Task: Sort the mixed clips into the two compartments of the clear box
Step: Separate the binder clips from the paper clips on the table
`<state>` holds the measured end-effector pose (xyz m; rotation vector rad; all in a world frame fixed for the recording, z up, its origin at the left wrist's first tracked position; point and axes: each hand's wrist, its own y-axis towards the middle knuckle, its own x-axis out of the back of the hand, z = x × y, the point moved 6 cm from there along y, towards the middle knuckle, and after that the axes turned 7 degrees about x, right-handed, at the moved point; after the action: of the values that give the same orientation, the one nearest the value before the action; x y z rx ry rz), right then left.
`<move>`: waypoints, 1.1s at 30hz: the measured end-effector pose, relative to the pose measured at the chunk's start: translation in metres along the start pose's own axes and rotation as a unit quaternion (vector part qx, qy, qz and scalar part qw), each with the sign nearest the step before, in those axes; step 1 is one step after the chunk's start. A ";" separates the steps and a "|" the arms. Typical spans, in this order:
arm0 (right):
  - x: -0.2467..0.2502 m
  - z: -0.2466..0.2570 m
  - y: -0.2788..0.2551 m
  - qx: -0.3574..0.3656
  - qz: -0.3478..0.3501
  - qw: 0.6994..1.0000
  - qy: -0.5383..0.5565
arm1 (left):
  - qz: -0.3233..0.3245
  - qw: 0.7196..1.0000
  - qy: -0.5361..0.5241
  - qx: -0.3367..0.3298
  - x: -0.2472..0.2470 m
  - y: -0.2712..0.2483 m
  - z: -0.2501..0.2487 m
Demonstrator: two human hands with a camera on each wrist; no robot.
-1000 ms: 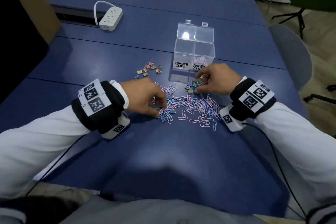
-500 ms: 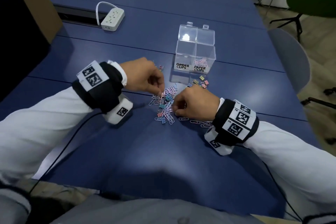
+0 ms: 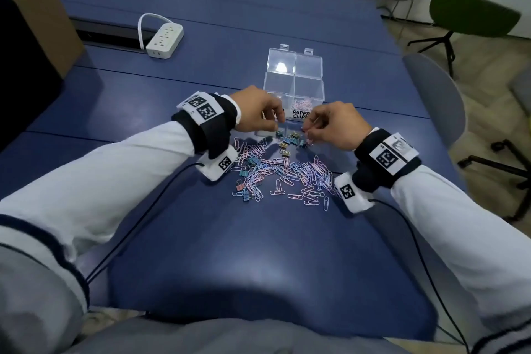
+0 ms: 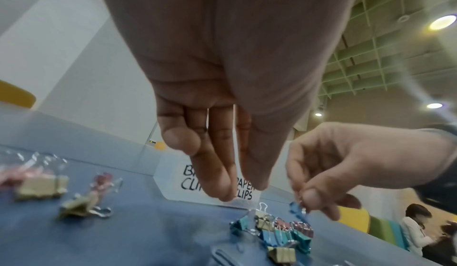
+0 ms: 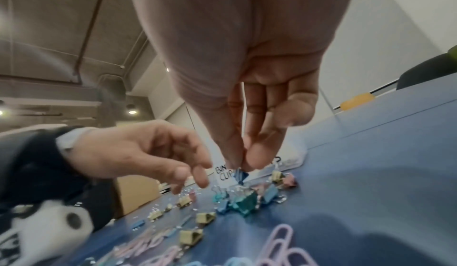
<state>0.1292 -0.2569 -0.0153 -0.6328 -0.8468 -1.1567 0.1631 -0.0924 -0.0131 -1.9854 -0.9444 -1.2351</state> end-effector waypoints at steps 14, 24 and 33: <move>-0.037 0.024 0.005 0.069 0.127 0.984 -0.105 | 0.079 0.997 0.017 0.003 -0.023 -0.067 0.023; -0.041 0.049 0.008 0.115 0.096 0.982 -0.119 | 0.076 0.997 -0.005 0.011 -0.024 -0.072 0.031; -0.073 0.071 0.010 0.158 0.162 0.968 -0.105 | 0.082 0.996 0.019 0.026 -0.026 -0.076 0.034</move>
<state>0.1093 -0.1591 -0.0382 -0.6072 -1.0398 -0.6485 0.1093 -0.0293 -0.0401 -1.9500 -0.7715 -1.1424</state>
